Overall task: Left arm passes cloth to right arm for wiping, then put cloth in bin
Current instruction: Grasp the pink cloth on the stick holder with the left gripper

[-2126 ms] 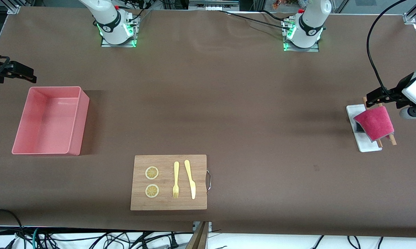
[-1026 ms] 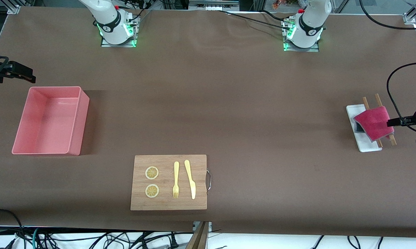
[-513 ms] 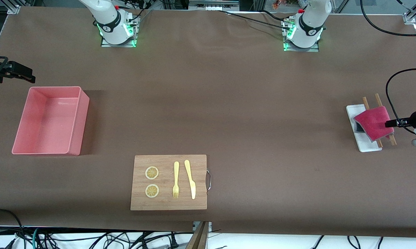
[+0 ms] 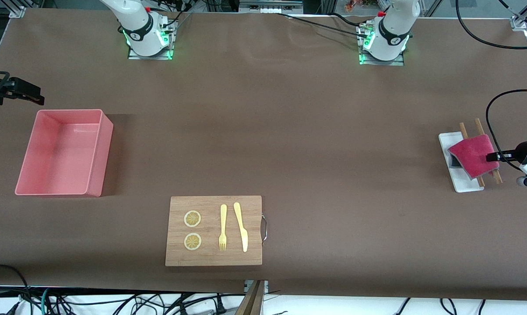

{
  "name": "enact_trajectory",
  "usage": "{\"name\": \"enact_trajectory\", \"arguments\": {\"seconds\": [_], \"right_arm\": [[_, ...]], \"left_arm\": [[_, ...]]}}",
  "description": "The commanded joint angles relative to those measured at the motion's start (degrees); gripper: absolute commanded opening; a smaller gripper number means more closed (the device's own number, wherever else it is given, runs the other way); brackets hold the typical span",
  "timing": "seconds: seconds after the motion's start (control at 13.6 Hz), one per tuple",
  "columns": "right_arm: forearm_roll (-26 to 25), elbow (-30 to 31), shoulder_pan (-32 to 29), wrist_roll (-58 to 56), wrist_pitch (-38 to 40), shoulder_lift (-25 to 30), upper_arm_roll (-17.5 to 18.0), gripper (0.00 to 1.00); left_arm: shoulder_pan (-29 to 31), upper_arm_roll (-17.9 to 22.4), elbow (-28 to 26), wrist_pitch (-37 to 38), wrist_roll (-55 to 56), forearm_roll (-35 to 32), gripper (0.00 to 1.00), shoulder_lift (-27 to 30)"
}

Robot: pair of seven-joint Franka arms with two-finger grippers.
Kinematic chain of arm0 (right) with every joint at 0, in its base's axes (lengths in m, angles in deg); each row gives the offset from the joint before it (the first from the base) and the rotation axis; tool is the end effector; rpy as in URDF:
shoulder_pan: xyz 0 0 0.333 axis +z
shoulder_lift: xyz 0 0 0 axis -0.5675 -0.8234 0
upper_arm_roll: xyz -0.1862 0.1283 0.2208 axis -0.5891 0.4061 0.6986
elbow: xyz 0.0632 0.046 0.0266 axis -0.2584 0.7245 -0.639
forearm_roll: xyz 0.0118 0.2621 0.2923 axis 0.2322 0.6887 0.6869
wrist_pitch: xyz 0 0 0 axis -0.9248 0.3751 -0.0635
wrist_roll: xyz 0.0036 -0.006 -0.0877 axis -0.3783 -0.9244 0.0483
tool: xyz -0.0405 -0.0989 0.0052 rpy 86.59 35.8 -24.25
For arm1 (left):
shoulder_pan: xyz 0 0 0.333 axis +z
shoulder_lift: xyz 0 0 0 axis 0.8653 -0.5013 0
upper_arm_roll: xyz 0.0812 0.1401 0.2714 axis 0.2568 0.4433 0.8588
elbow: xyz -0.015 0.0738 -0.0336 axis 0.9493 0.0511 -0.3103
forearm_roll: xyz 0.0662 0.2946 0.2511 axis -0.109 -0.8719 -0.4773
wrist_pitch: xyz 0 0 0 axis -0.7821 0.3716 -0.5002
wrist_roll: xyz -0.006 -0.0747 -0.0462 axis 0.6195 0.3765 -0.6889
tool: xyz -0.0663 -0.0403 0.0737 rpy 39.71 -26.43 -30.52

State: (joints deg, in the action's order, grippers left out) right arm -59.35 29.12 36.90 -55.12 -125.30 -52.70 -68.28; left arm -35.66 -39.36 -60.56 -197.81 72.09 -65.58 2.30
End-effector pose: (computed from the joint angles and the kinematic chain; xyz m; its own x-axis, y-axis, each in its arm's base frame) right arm 0.5709 -0.0294 0.6166 0.9880 0.0237 -0.1527 0.0313 -0.9984 0.0474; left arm 0.5999 0.2599 0.3059 0.9673 0.1014 -0.2323 0.0840 -0.9930 -0.0836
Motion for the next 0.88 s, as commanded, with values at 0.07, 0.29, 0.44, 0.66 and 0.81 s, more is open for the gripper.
{"name": "enact_trajectory", "arguments": {"seconds": [0.07, 0.29, 0.44, 0.66, 0.81], "right_arm": [[-0.6, -0.3, -0.5, 0.0, 0.1, 0.1, 0.4, 1.0], [-0.6, -0.3, -0.5, 0.0, 0.1, 0.1, 0.4, 1.0], [-0.5, -0.3, -0.5, 0.0, 0.1, 0.1, 0.4, 1.0], [-0.6, -0.3, -0.5, 0.0, 0.1, 0.1, 0.4, 1.0], [-0.6, -0.3, -0.5, 0.0, 0.1, 0.1, 0.4, 1.0]], "left_arm": [[0.4, -0.5, 0.6, -0.5, -1.0, -0.5, 0.54, -0.2], [0.4, -0.5, 0.6, -0.4, -1.0, -0.5, 0.5, -0.2], [0.4, -0.5, 0.6, -0.4, -1.1, -0.6, 0.43, -0.3], [0.4, -0.6, 0.6, -0.5, -1.1, -0.5, 0.33, -0.3], [0.3, -0.7, 0.7, -0.5, -1.1, -0.6, 0.29, -0.4]]}}
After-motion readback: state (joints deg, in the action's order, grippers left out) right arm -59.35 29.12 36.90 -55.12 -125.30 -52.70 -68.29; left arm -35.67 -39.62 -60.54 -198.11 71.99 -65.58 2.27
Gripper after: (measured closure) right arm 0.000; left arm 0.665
